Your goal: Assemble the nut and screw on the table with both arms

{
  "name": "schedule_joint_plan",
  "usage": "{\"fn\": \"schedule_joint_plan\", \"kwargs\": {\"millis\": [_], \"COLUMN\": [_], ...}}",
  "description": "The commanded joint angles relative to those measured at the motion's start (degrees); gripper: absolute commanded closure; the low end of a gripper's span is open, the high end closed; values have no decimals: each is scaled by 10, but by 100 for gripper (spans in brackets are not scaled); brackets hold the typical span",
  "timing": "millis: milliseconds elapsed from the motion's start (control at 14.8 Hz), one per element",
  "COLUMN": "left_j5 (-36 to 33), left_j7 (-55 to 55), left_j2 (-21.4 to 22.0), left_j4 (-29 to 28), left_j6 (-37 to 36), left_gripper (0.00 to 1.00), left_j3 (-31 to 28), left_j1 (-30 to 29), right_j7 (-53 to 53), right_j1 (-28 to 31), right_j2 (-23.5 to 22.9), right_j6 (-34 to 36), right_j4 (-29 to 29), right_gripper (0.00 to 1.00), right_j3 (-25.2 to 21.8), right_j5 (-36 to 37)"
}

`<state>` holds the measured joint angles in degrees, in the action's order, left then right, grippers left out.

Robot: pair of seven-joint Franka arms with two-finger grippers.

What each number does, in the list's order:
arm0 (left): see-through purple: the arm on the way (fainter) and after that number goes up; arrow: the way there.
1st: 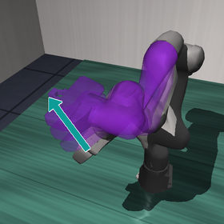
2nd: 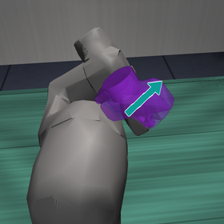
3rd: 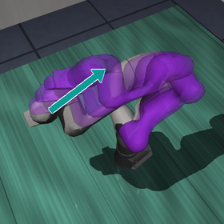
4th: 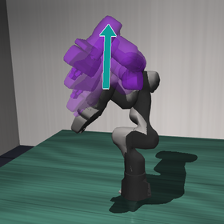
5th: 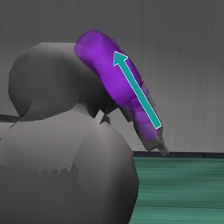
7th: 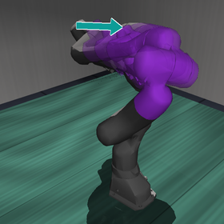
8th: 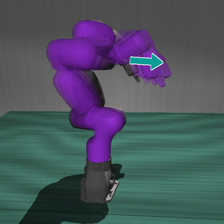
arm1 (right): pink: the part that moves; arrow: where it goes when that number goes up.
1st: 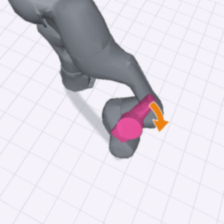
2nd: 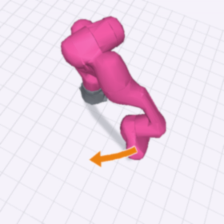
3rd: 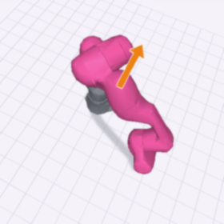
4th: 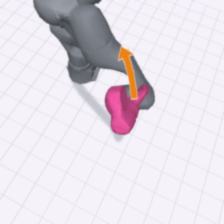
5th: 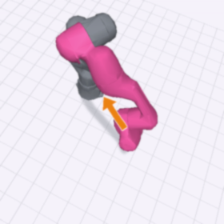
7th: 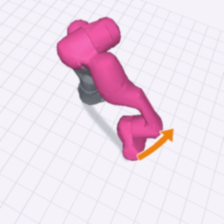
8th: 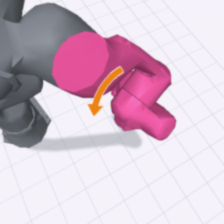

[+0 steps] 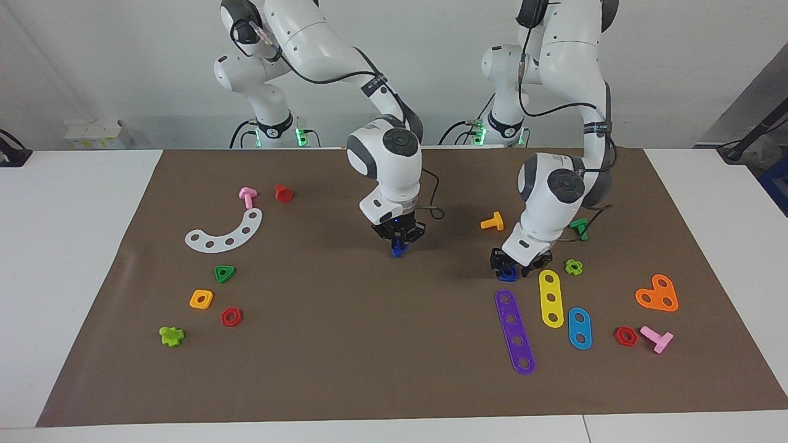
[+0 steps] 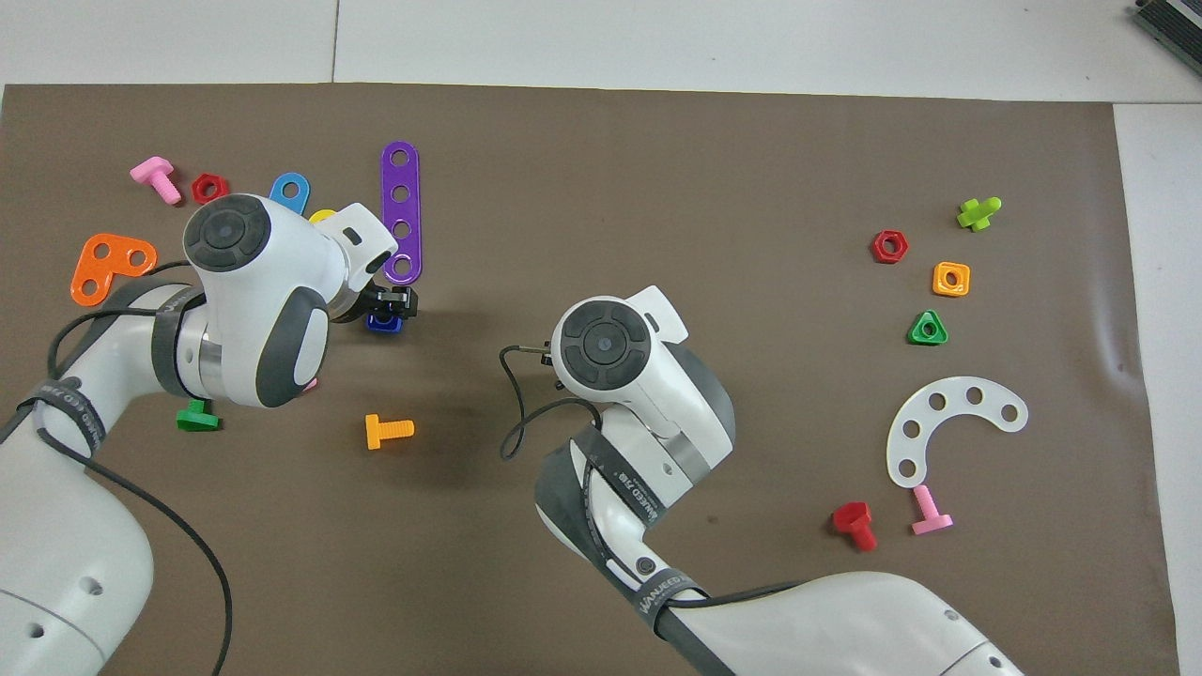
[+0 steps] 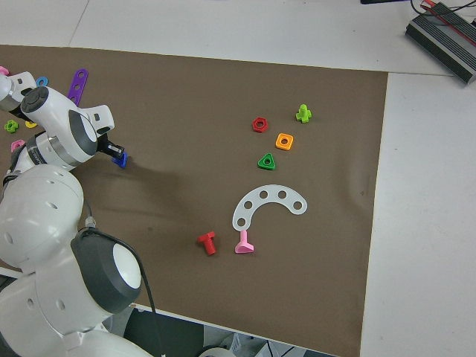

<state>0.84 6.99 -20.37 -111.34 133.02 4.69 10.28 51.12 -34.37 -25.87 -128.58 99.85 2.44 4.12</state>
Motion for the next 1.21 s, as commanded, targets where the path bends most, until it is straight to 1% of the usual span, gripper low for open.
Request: {"fn": "schedule_joint_plan", "kwargs": {"millis": [0, 67, 135, 202, 337, 539, 607, 742, 876, 1079, 1146], "left_j5": [0, 0, 0, 0, 0, -1, -1, 0, 4, 5, 5], "left_j7": [-20, -20, -20, -20, -21, -20, -20, -16, 0, 102, 133], "left_j2": [6, 6, 6, 7, 7, 6, 5, 4, 1, -7, -7], "left_j4": [-19, -20, -23, -24, -24, -19, -15, 1, 21, 45, 55], "left_j6": [15, 14, 15, 15, 15, 13, 13, 6, -10, -24, -45], "left_gripper": [31, 33, 35, 38, 48, 81, 89, 97, 98, 98, 98], "left_j3": [-5, -5, -5, -5, -5, -5, -5, -5, -5, -5, -7], "left_j1": [4, 4, 6, 8, 8, 9, 9, 10, 25, 73, 96], "right_j7": [20, 20, 17, 12, 0, -36, -46, -79, -121, -208, -225], "right_j1": [-1, 0, 5, 13, 39, 87, 104, 136, 176, 234, 249], "right_j2": [11, 14, 23, 35, 58, 110, 127, 152, 181, 221, 230], "right_j6": [4, 8, 11, 13, 30, 47, 59, 83, 97, 140, 152], "right_j4": [11, 11, 11, 11, 11, 25, 28, 27, 27, 23, 20], "right_gripper": [53, 31, 14, 2, 1, 1, 1, 1, 1, 1, 1], "right_j3": [-1, -1, -1, -1, -1, 0, 0, 0, 0, 0, -1], "right_j5": [12, 12, 12, 12, 12, 3, 3, 2, -11, -29, -30]}}
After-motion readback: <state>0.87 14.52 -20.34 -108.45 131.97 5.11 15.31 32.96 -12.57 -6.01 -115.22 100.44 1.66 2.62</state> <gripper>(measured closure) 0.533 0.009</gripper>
